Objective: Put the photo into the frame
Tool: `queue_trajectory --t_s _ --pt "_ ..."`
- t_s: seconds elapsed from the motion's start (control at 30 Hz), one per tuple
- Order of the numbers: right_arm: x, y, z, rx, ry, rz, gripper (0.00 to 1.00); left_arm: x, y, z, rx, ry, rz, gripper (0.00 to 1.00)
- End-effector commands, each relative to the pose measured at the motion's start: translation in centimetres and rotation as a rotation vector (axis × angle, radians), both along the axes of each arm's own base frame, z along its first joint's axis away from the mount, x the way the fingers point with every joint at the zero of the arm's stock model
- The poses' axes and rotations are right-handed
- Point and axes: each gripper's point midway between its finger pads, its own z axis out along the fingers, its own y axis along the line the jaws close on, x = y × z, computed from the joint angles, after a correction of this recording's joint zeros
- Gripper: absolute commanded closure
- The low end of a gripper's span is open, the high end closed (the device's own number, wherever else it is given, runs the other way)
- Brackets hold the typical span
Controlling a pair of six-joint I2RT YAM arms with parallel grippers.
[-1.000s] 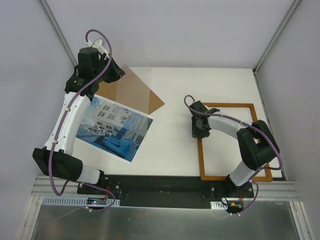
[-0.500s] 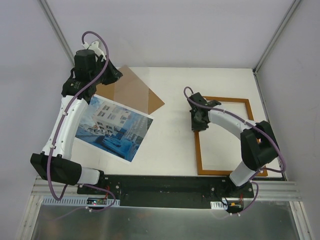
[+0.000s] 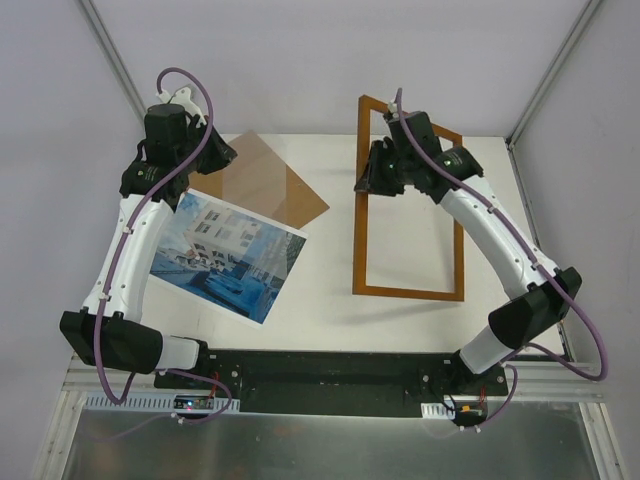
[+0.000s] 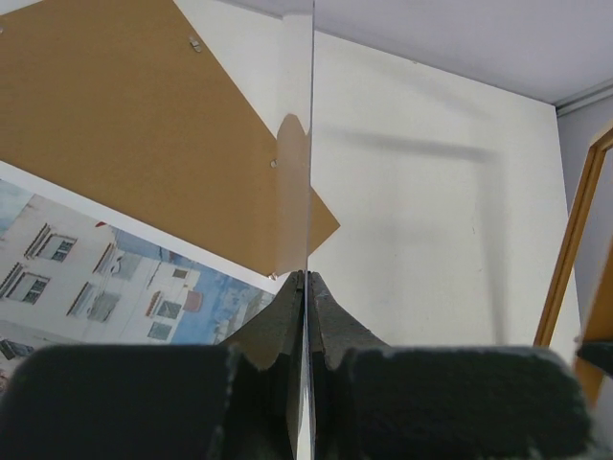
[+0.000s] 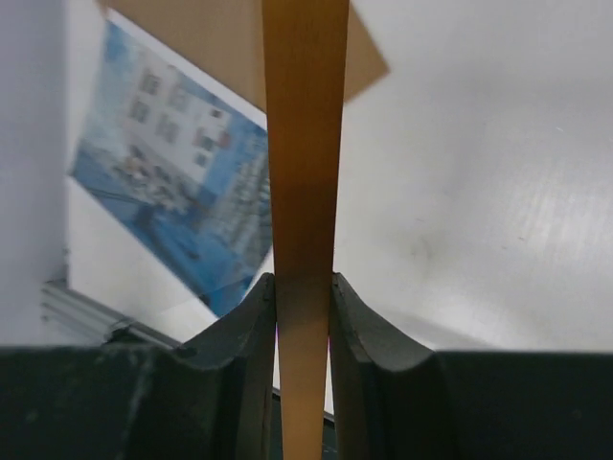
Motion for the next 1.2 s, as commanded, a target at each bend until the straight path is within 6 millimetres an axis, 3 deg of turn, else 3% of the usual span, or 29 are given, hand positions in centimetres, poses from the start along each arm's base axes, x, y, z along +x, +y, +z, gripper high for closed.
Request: queue_trajectory --t_s 0.0,0.17,0.33,0.73,0.87,1.17 --pt "-0.9 4.3 7.7 0.275 -0.036 0.098 0.99 -0.6 0.7 2.0 0.012 -0.069 0.012 1.0" --pt "-1.4 7.7 13.2 0.586 -0.028 0.203 0.99 -0.8 0.8 2.1 0.015 -0.071 0.01 1.0" --pt "-0.6 8.3 17.5 0.866 -0.073 0.263 0.99 -0.9 0.9 2.1 0.016 -0.067 0.006 1.0" --pt "1.8 5.8 21.0 1.357 -0.025 0.355 0.99 -0.7 0.5 2.3 -0.004 -0.065 -0.009 1.0" --pt "3.2 4.9 19.3 1.381 0.02 0.322 0.99 -0.7 0.4 2.4 -0.003 -0.066 -0.013 1.0" --pt "2.9 4.9 16.0 1.338 0.103 0.331 0.99 -0.5 0.3 2.1 -0.008 -0.055 -0.016 1.0"
